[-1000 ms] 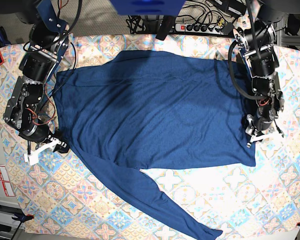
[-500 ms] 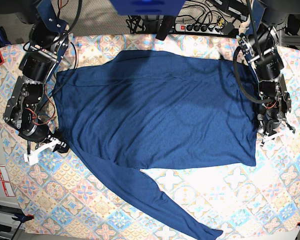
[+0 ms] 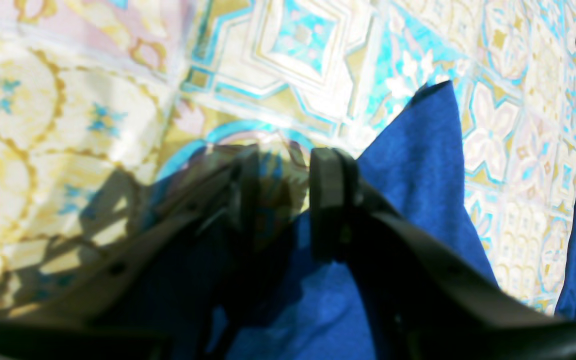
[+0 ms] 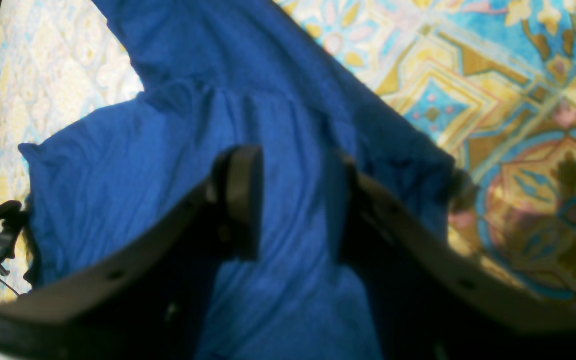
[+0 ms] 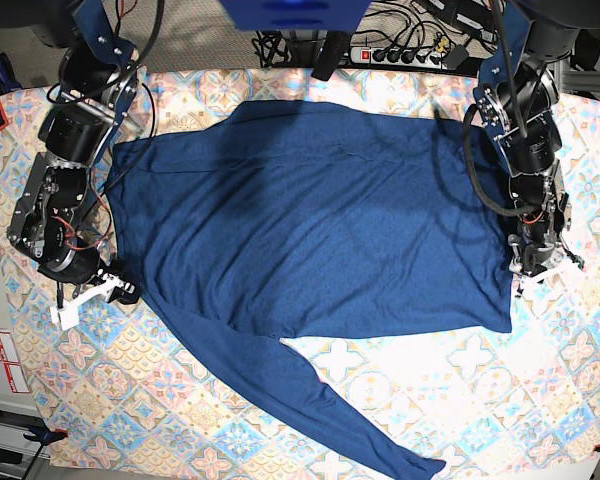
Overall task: Fold the T-shirt properly
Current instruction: 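Grasp the shirt side edges with both grippers near the hem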
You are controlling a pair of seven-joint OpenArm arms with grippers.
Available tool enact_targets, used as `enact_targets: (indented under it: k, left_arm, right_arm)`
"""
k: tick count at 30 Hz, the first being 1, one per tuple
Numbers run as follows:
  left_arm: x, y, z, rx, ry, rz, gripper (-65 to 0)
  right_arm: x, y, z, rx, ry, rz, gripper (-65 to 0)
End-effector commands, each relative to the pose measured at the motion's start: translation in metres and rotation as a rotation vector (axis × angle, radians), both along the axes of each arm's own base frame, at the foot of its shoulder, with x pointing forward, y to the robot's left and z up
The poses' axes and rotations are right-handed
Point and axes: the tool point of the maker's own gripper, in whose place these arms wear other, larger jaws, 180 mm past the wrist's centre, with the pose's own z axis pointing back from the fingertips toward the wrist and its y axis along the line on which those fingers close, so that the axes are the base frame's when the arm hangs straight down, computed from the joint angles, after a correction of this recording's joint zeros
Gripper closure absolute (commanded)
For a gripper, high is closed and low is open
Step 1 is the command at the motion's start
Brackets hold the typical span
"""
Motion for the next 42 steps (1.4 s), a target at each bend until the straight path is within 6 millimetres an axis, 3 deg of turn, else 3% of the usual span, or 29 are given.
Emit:
enact_targets:
  k: [1, 8, 16, 21, 29, 34, 37, 42]
  left_arm:
    - [0.006, -0.012, 0.000, -0.044, 0.009, -0.026, -18.2]
    - [0.010, -0.024, -0.003, -0.064, 0.006, -0.035, -27.2]
    - [0.013, -0.029, -0.003, -0.066, 0.002, -0.044, -27.3]
    - [0.027, -0.045, 0.002, -0.034, 0.009, -0.127, -27.2]
    - [0.028, -0.055, -0.001, -0.043, 0.014, -0.143, -27.2]
    - [0.028, -0.074, -0.008, -0.088, 0.031, -0.170, -27.0]
    - [0.029, -0.081, -0.008, -0.113, 0.036, -0.195, -23.1]
    - [0.034, -0.086, -0.005, -0.119, 0.009, -0.230, -11.0]
  right_arm:
    - [0.015, -0.008, 0.022, -0.012, -0.069, -0.007, -20.2]
    - [0.015, -0.008, 0.022, -0.012, -0.069, -0.007, -20.2]
    - [0.015, -0.008, 0.022, -0.012, -0.069, -0.007, -20.2]
    - [0.015, -0.008, 0.022, -0.012, -0.069, -0.007, -20.2]
    - [0.015, -0.008, 0.022, -0.012, -0.069, -0.007, -20.2]
    - [0.015, -0.008, 0.022, -0.013, -0.070, -0.007, -20.2]
    - [0.015, -0.008, 0.022, -0.012, -0.069, -0.007, -20.2]
    - [0.015, -0.008, 0.022, -0.012, -0.069, -0.007, -20.2]
